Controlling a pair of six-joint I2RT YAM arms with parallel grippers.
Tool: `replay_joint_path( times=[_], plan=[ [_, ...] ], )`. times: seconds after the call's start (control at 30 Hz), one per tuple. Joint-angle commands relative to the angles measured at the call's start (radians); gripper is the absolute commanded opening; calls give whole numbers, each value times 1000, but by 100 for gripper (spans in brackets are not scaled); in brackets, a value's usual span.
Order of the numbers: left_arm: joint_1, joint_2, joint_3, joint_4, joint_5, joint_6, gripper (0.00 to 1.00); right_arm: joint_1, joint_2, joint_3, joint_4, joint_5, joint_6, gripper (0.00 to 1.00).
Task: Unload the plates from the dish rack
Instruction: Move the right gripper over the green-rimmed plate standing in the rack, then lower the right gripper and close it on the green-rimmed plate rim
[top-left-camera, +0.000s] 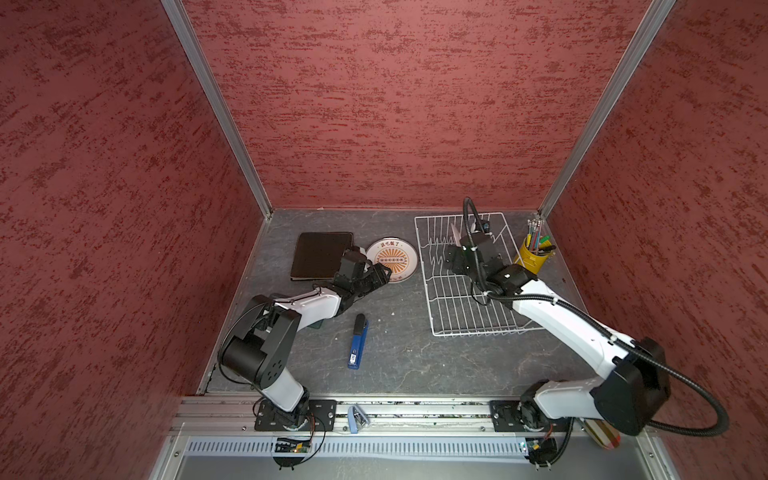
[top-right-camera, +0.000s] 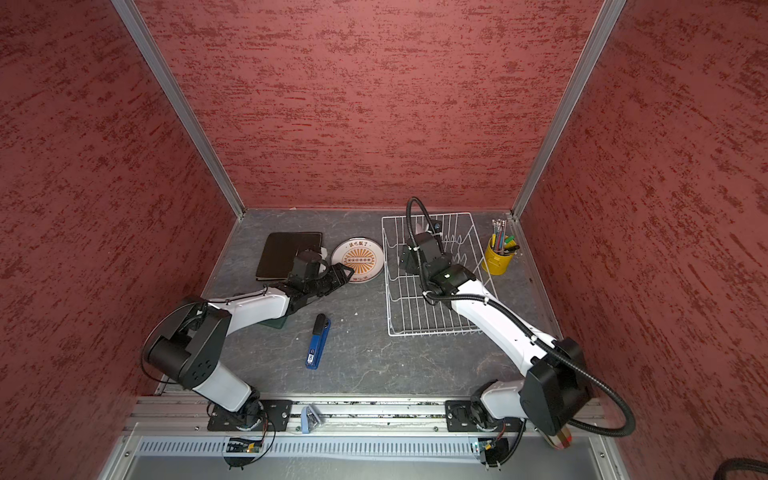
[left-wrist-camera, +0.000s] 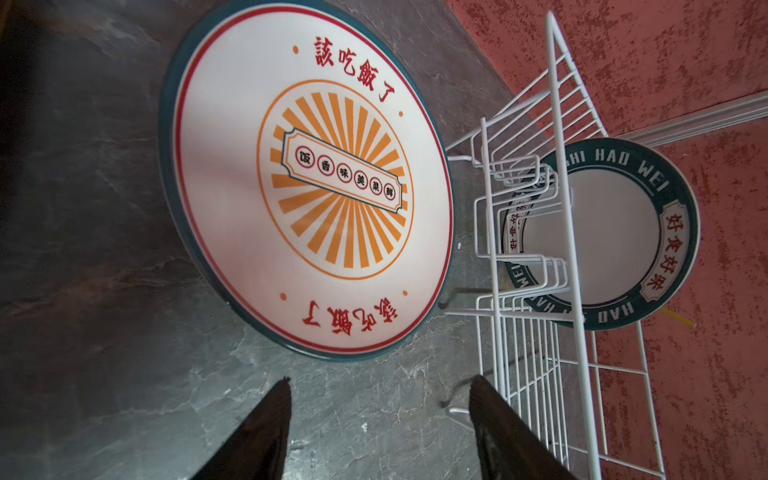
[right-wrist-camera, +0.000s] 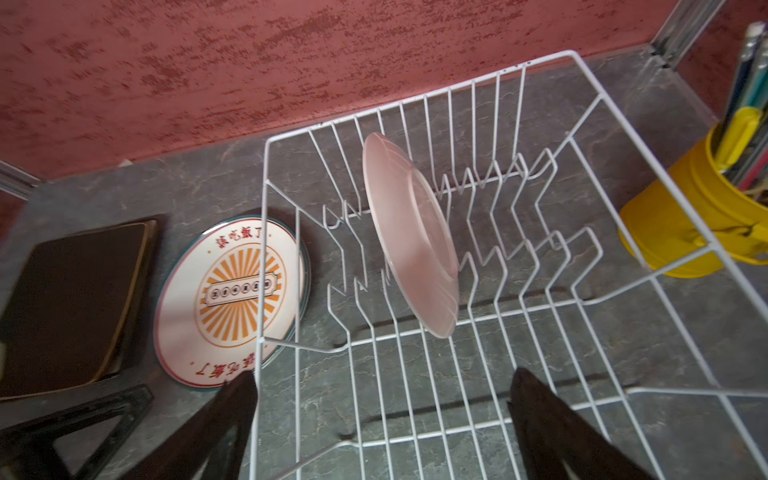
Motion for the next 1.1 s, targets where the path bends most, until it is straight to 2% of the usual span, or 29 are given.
replay_joint_path(
  times=[0.0,0.2,0.37,0.73,0.83,1.07],
  plan=[
    [-2,-1,-16,45,13,-10,68,27,52,69,-81,144,-44,97],
    [1,-12,-30,45,15,-6,68,45,212,199,-155,223,-85,99],
    [7,-22,-38,45,20,-4,68,48,329,334,-281,366,-75,99],
    [37,-55,-47,20,37,11,68,46,413,396,-238,414,-200,99],
    [38,-56,-44,14,39,14,68,46,449,425,-242,422,-240,97],
    [37,-53,-35,10,46,12,68,40,525,467,-248,484,-307,83]
  ],
)
